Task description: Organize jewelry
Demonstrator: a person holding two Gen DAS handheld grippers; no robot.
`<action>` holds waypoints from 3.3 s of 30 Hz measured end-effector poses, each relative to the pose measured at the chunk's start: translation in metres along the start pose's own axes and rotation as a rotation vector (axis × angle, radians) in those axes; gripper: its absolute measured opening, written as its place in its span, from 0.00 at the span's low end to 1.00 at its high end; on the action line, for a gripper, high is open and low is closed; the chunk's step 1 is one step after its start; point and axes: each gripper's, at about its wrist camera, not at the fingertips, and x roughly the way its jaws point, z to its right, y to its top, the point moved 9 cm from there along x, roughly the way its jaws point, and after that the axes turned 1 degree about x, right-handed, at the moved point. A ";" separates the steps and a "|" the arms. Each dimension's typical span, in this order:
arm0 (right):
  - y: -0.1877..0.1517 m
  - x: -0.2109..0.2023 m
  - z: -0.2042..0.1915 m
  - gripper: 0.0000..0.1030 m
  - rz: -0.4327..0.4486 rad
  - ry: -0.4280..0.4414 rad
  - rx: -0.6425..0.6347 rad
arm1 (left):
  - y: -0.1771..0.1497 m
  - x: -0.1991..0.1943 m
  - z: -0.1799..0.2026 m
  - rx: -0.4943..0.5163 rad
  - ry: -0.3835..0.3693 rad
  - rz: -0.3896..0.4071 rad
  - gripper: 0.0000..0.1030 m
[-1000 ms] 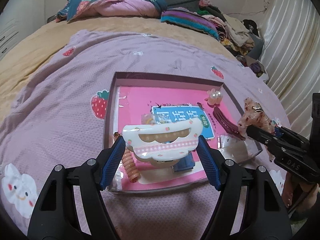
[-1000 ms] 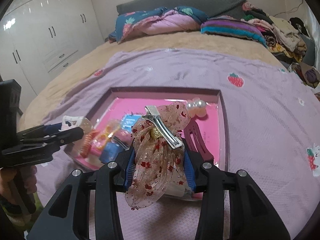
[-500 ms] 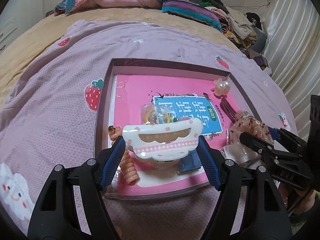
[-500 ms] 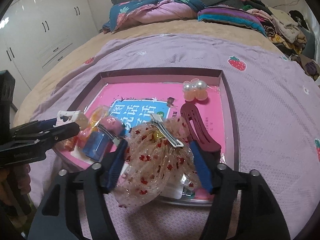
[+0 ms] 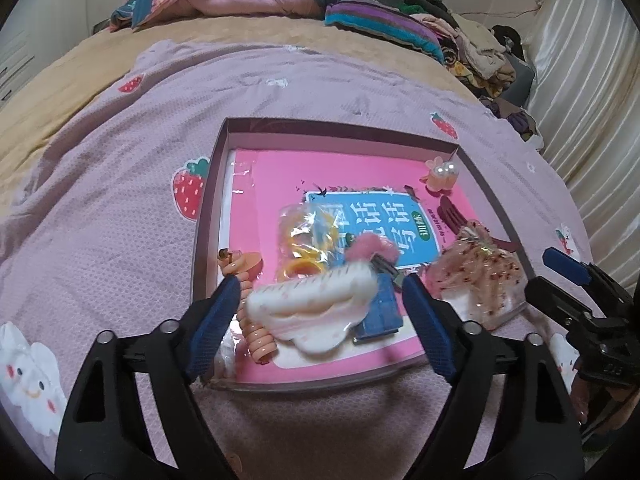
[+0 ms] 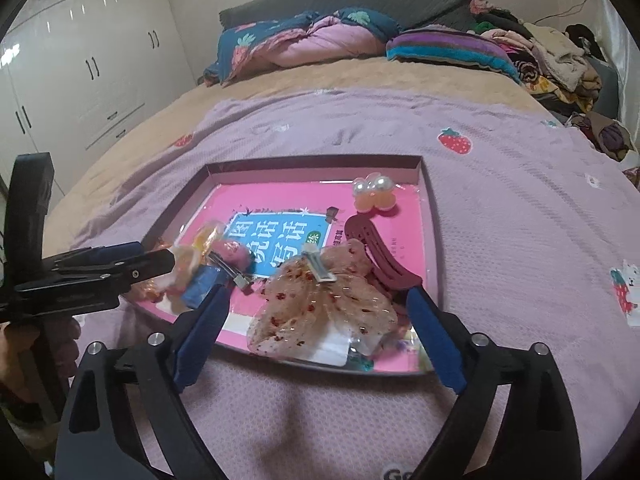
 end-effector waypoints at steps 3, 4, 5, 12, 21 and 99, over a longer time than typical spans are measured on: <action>-0.001 -0.011 0.001 0.88 0.013 0.007 0.010 | 0.001 -0.008 0.002 0.004 0.000 0.013 0.77; -0.001 -0.016 0.000 0.89 0.021 0.010 0.016 | 0.001 -0.011 0.003 0.005 -0.002 0.017 0.77; -0.001 -0.019 0.000 0.90 0.027 0.012 0.018 | 0.001 -0.015 0.004 0.006 -0.003 0.022 0.79; -0.005 -0.049 -0.007 0.94 0.067 0.027 0.025 | 0.000 -0.042 0.012 0.023 -0.004 0.061 0.89; -0.019 -0.075 -0.015 0.96 0.090 0.025 0.011 | -0.013 -0.073 0.022 0.048 -0.003 0.102 0.91; -0.074 -0.080 -0.033 0.96 0.079 -0.027 -0.002 | -0.084 -0.090 0.006 0.048 0.083 0.097 0.91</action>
